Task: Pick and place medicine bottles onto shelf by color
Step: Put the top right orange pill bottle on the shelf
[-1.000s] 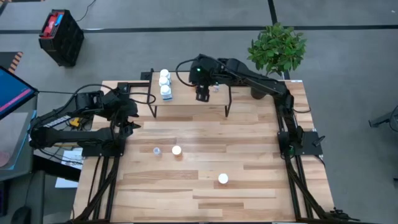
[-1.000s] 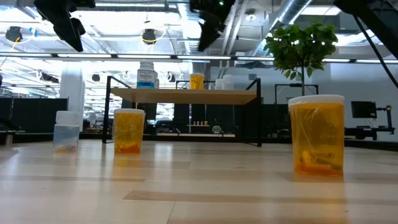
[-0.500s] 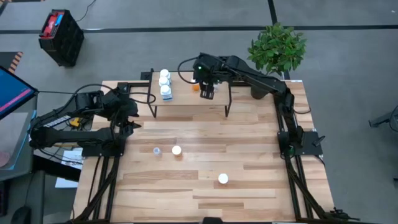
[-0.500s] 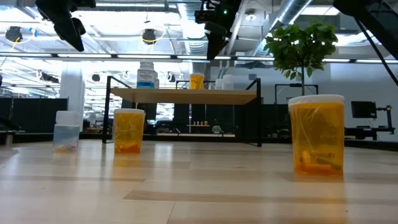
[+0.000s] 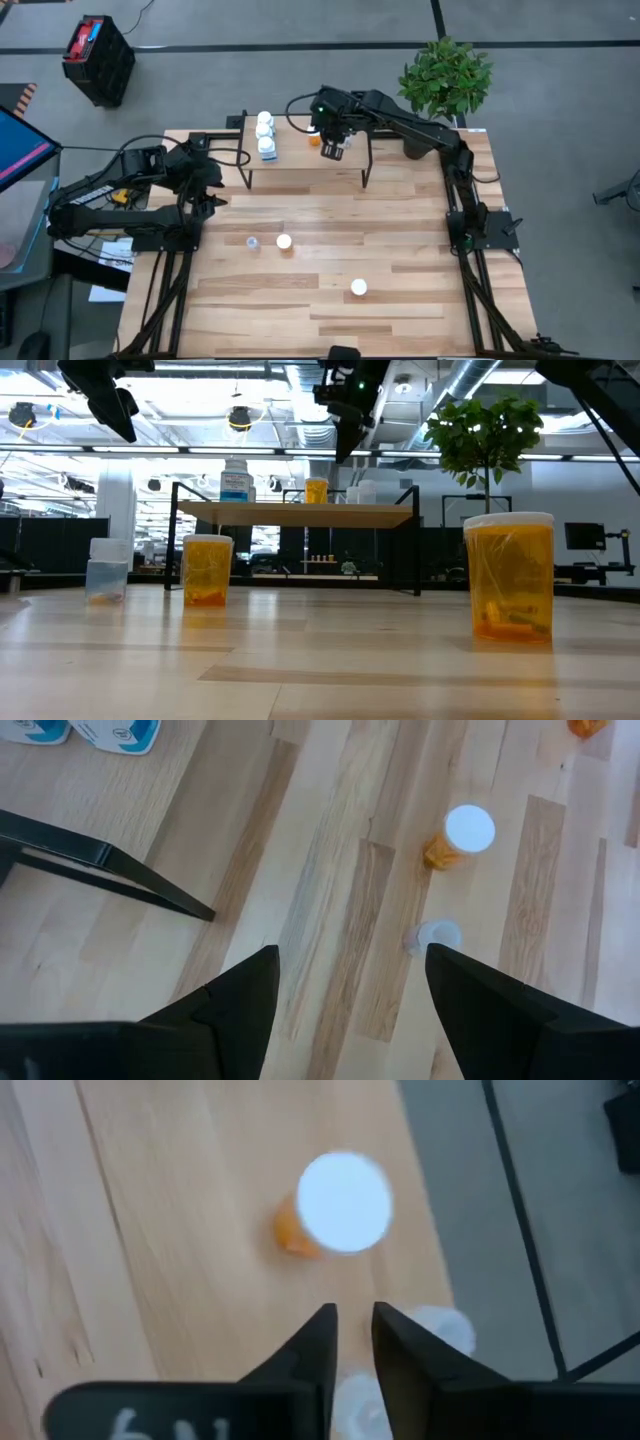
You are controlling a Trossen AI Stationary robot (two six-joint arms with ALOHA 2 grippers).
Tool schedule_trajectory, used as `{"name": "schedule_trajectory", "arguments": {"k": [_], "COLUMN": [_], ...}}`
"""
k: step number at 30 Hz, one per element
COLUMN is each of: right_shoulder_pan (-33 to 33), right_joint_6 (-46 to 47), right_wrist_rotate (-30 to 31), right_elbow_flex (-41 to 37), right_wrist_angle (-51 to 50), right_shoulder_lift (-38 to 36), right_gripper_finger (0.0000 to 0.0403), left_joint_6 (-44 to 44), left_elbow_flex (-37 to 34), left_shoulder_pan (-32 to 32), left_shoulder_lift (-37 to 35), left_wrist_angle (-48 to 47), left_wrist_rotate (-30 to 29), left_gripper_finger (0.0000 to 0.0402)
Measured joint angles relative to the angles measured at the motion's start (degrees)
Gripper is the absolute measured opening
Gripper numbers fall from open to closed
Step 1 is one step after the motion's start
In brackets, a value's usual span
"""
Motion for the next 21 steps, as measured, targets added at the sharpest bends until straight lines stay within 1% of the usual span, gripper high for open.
{"name": "schedule_trajectory", "arguments": {"k": [5, 9, 14, 17, 21], "right_shoulder_pan": [0.3, 0.0, -0.8, -1.2, -1.5], "right_joint_6": [-0.6, -0.6, -0.6, -0.6, -1.1], "right_wrist_rotate": [0.0, 0.0, 0.0, 0.0, 0.0], "right_elbow_flex": [-3.8, -5.2, -8.0, -10.0, -11.0], "right_wrist_angle": [2.0, 5.6, 6.5, 8.8, 10.1], "right_shoulder_lift": [0.1, 0.1, 0.1, 0.1, 0.1], "right_gripper_finger": [0.0071, 0.0070, 0.0070, 0.0070, 0.0070], "left_joint_6": [0.0, 0.0, 0.0, 0.0, -0.1], "left_elbow_flex": [0.0, 0.0, 0.0, 0.0, 0.0], "left_shoulder_pan": [0.0, 0.0, 0.0, 0.0, 0.0], "left_shoulder_lift": [0.0, 0.0, 0.0, 0.0, 0.0], "left_wrist_angle": [0.0, 0.1, 0.1, 0.1, 0.1], "left_wrist_rotate": [0.0, 0.0, 0.0, 0.0, 0.0], "left_gripper_finger": [0.0238, 0.0238, 0.0238, 0.0238, 0.0238]}}
